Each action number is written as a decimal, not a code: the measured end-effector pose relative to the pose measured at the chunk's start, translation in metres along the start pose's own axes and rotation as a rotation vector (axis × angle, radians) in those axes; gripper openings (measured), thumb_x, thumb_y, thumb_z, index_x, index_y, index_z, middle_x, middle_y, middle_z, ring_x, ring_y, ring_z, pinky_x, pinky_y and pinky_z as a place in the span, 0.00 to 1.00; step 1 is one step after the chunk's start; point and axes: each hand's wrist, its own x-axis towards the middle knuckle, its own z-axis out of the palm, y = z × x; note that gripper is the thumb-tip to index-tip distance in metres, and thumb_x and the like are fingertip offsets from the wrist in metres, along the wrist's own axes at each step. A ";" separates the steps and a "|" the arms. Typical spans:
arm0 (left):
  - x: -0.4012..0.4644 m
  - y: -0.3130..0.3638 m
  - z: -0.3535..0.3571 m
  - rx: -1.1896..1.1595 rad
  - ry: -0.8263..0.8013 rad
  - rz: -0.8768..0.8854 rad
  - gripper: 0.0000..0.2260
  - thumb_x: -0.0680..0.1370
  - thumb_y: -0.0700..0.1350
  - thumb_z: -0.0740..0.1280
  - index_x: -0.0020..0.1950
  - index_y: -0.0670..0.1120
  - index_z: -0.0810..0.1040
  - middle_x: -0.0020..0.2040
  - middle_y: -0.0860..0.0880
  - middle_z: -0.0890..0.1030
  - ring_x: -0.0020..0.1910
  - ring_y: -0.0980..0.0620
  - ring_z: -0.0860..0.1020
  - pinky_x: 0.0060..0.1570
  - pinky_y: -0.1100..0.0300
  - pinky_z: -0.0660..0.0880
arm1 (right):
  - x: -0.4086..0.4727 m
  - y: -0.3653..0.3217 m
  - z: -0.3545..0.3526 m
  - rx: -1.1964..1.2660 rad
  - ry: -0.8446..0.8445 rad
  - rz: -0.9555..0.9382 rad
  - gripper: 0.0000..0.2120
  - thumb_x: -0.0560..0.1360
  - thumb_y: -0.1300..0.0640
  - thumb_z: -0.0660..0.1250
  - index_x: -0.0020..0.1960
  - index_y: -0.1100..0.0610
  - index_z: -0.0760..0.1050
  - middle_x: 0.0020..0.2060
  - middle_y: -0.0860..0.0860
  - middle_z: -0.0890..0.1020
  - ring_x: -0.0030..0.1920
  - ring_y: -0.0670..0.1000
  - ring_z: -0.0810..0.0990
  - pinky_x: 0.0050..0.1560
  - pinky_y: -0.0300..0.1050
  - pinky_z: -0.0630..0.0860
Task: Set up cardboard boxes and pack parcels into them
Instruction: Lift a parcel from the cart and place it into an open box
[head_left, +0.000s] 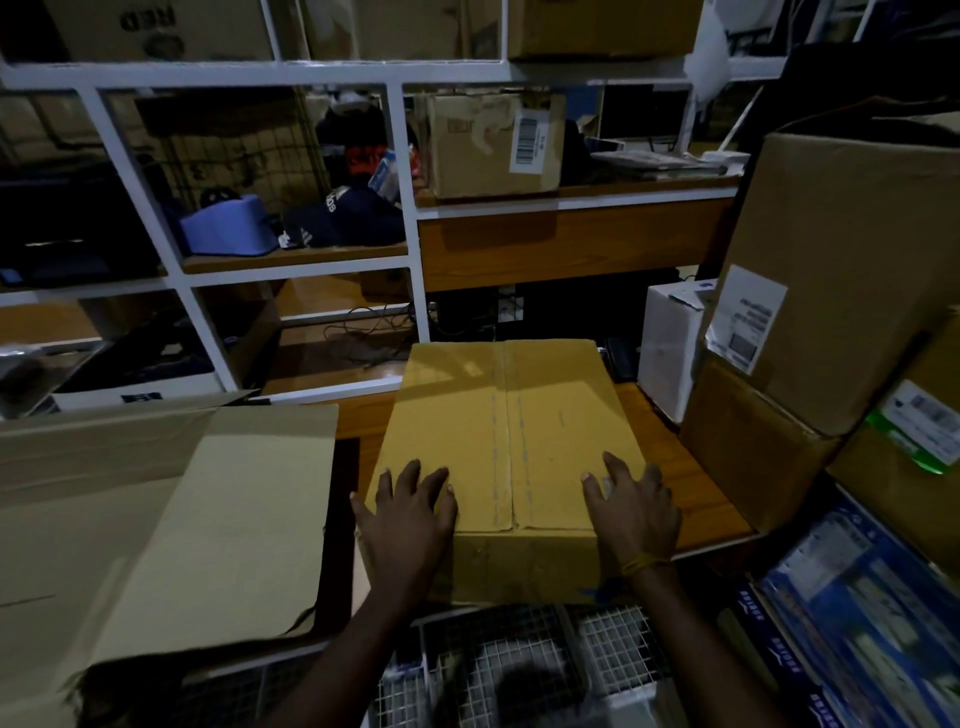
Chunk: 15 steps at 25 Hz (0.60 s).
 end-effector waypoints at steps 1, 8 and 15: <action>-0.001 0.002 0.000 0.002 0.002 -0.002 0.23 0.78 0.63 0.51 0.70 0.64 0.74 0.75 0.55 0.70 0.77 0.44 0.63 0.72 0.31 0.52 | -0.002 0.001 0.000 0.009 0.006 0.002 0.27 0.79 0.35 0.57 0.75 0.42 0.65 0.73 0.62 0.64 0.67 0.65 0.70 0.62 0.57 0.71; -0.001 0.002 0.002 0.011 0.013 0.014 0.23 0.79 0.61 0.51 0.71 0.62 0.73 0.75 0.53 0.70 0.77 0.43 0.63 0.71 0.33 0.55 | -0.014 0.007 -0.001 0.038 0.019 0.009 0.26 0.79 0.37 0.58 0.75 0.44 0.67 0.72 0.61 0.65 0.66 0.65 0.70 0.61 0.59 0.70; -0.003 0.003 0.004 0.012 0.006 0.024 0.28 0.78 0.63 0.44 0.73 0.62 0.71 0.77 0.53 0.67 0.77 0.43 0.62 0.72 0.34 0.53 | -0.023 0.004 -0.009 0.037 0.011 0.047 0.26 0.79 0.37 0.58 0.75 0.44 0.67 0.73 0.61 0.65 0.67 0.65 0.70 0.62 0.58 0.70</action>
